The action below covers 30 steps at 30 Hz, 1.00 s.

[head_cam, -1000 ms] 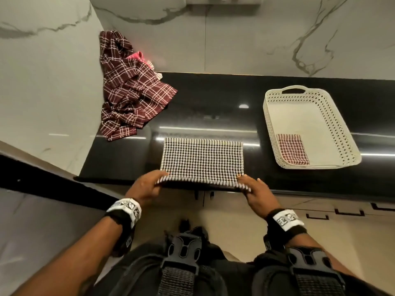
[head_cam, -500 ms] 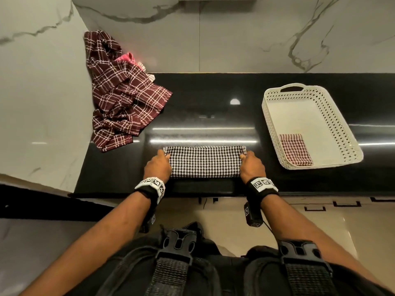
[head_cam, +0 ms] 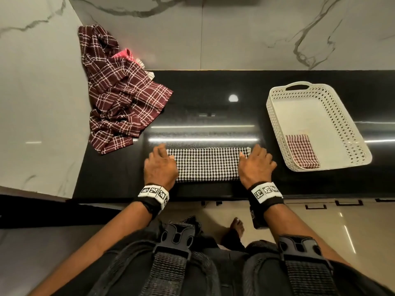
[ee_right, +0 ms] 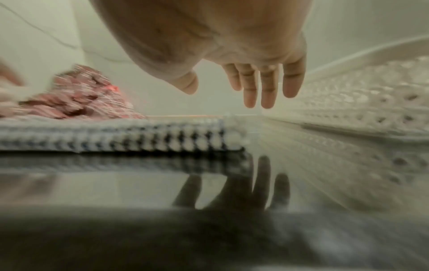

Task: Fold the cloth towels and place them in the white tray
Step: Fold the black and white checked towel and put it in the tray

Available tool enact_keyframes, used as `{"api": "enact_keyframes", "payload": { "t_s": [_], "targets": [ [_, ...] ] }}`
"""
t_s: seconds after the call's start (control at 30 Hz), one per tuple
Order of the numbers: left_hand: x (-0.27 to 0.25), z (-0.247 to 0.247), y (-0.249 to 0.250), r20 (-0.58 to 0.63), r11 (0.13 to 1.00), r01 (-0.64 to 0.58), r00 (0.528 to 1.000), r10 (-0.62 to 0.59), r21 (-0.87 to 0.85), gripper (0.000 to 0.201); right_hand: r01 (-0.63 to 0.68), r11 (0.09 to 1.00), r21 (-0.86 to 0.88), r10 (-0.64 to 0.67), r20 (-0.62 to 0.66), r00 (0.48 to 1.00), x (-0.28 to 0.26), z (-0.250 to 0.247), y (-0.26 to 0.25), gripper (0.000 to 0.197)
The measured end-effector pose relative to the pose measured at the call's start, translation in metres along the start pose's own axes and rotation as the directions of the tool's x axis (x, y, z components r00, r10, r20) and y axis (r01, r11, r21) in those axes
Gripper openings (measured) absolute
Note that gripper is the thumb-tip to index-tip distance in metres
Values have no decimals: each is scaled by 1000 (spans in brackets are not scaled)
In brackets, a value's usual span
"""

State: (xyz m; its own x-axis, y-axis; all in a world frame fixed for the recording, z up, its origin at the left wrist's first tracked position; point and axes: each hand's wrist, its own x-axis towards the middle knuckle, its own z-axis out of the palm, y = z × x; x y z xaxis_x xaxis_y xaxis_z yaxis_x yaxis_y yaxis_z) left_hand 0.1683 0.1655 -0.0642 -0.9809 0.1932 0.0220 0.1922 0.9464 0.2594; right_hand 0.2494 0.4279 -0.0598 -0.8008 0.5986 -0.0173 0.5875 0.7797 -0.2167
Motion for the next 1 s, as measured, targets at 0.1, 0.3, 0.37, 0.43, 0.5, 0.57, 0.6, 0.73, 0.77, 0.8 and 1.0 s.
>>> {"api": "enact_keyframes", "payload": {
  "t_s": [0.1, 0.3, 0.37, 0.43, 0.5, 0.57, 0.6, 0.73, 0.77, 0.8, 1.0],
  "targets": [
    [-3, 7, 19, -65, 948, -318, 946, 317, -9, 46, 334, 938, 89, -340, 58, 939, -16, 3, -27, 44],
    [-3, 49, 45, 332, 857, -502, 833, 443, 117, 68, 522, 849, 77, -490, 483, 726, -15, 38, -38, 68],
    [-5, 50, 18, 295, 901, -417, 882, 368, 120, 73, 533, 846, 37, -481, 487, 729, -5, 39, -14, 75],
    [-10, 44, -12, 239, 920, -371, 911, 335, 128, 75, 517, 856, -3, -456, 467, 758, 5, 35, 12, 81],
    [-15, 37, -32, 250, 925, -355, 915, 316, 134, 75, 508, 861, -27, -439, 462, 770, 14, 28, 32, 82],
    [-17, 33, -39, 278, 920, -366, 906, 318, 142, 75, 520, 853, -42, -438, 483, 758, 19, 24, 40, 81],
    [-17, 31, -39, 290, 918, -366, 904, 313, 151, 76, 521, 853, -39, -437, 492, 753, 20, 23, 41, 80],
    [-19, 17, -11, 180, 914, -385, 915, 360, 128, 73, 514, 858, 24, -480, 393, 784, 20, 14, 39, 75],
    [-21, 16, 1, 141, 882, -461, 884, 446, 96, 69, 528, 848, 37, -504, 365, 783, 19, 13, 39, 74],
    [-25, 16, 14, 131, 824, -563, 824, 552, 67, 64, 537, 842, 39, -513, 361, 778, 18, 13, 40, 73],
    [-14, 28, 62, 218, 694, -707, 704, 676, 135, 49, 389, 921, 14, -376, 299, 877, -4, 17, 59, 60]
  ]
}}
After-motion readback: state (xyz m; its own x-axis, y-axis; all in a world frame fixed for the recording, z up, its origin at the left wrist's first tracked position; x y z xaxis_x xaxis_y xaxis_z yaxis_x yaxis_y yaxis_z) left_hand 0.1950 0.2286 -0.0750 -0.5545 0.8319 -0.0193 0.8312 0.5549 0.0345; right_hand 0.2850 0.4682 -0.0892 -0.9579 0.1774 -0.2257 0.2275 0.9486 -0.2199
